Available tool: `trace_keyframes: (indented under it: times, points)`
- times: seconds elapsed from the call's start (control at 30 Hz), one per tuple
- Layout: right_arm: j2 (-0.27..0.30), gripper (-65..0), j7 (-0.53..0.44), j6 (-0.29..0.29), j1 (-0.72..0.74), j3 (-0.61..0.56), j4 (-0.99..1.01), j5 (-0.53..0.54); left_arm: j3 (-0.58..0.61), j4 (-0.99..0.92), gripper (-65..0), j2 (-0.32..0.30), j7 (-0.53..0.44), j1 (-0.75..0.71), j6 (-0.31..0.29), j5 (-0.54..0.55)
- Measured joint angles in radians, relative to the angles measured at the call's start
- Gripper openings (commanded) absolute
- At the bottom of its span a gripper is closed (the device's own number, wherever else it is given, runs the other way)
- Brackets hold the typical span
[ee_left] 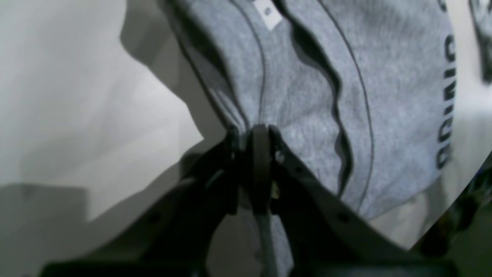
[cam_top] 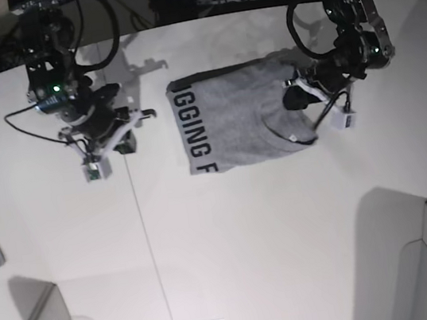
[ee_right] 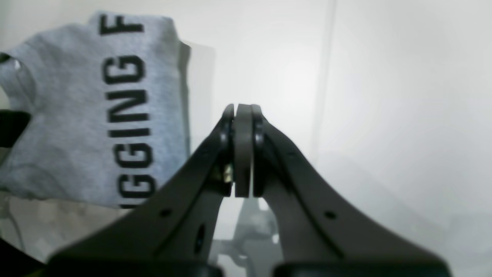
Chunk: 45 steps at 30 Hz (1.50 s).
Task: Fold the T-shirt properly
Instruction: 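Grasp the folded shirt with both grippers and lift it, then flip the folded shirt over with the left gripper and flatten it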
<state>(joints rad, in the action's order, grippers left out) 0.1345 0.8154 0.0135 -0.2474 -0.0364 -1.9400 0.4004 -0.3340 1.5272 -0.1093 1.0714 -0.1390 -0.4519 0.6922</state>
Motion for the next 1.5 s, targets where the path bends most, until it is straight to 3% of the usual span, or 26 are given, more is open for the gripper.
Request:
trace_keyframes:
  times: [0.13, 0.33, 0.5, 0.7, 0.87, 1.07, 1.27, 1.37, 1.5]
  points:
    - [-0.007, -65.0, 0.003, -0.022, -0.041, 0.084, -0.013, 0.005, 0.15, 0.002, -65.0, -0.078, -0.001, 0.031, 0.0, -0.003]
    - [-0.113, -65.0, 0.0, -0.023, -0.087, 0.319, -0.016, 0.0, 0.45, -0.002, -65.0, -0.217, 0.015, 0.153, 0.007, -0.016]
    - [-0.116, -65.0, -0.001, -0.023, -0.125, 0.409, -0.015, 0.003, 0.694, -0.008, -65.0, -0.259, 0.034, 0.289, 0.007, -0.035]
    - [-0.119, -65.0, -0.001, -0.023, -0.167, 0.494, -0.015, 0.003, 0.915, -0.07, -65.0, -0.237, 0.029, 0.439, 0.003, -0.098]
    - [-0.2, -65.0, 0.001, -0.023, -0.175, 0.589, -0.015, 0.004, 1.107, -0.165, -65.0, -0.143, 0.013, 0.575, 0.0, -0.226]
    - [-0.213, -65.0, -0.001, -0.023, -0.184, 0.613, -0.015, 0.003, 1.258, -0.23, -65.0, -0.091, -0.092, 0.657, -0.001, -0.246]
    - [-0.226, -65.0, -0.005, -0.023, -0.183, 0.615, -0.014, 0.003, 1.346, -0.301, -65.0, -0.006, -0.1, 0.726, -0.001, -0.247]
    - [-0.232, -65.0, -0.003, -0.023, -0.186, 0.615, -0.015, 0.004, 1.365, -0.326, -65.0, 0.015, -0.1, 0.756, -0.008, -0.247]
    - [-0.233, -65.0, -0.004, -0.023, -0.185, 0.616, -0.015, 0.002, 1.364, -0.326, -65.0, 0.027, -0.169, 0.782, -0.008, -0.25]
